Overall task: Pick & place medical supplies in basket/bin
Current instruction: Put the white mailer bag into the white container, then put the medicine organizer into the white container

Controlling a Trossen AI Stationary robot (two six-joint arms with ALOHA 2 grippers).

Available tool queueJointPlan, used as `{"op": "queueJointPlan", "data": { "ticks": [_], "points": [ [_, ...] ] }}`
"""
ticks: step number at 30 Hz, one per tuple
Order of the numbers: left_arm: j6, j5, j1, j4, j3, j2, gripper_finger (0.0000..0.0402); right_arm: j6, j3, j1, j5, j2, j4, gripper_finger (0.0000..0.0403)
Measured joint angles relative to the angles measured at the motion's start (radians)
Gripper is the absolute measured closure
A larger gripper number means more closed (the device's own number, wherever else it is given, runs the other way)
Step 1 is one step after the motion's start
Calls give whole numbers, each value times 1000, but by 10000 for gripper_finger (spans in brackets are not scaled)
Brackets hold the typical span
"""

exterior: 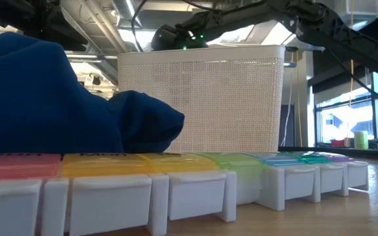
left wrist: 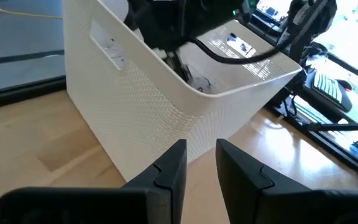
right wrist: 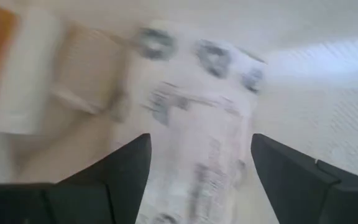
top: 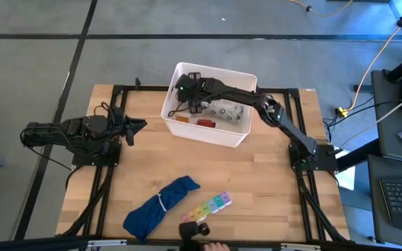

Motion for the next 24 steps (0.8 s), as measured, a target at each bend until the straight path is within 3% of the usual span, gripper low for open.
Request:
{"op": "queueJointPlan", "data": {
  "ticks": [5, 13, 15, 20, 24],
  "points": [
    [-14, 0, 0, -1, 0, 0, 320, 49, 0, -11, 66, -7, -3, 125],
    [1, -1, 0, 0, 0, 0, 320, 135, 8, 50, 28, -155, -29, 125],
    [2, -1, 0, 0, 0, 0, 320, 181, 8, 79, -53, -205, -56, 125],
    [2, -1, 0, 5, 0, 0, 320, 314, 10, 158, -449, -340, -157, 125],
    [-10, 0, 0, 5, 0, 0, 320, 394, 9, 231, -693, -407, -221, 125]
  ]
}}
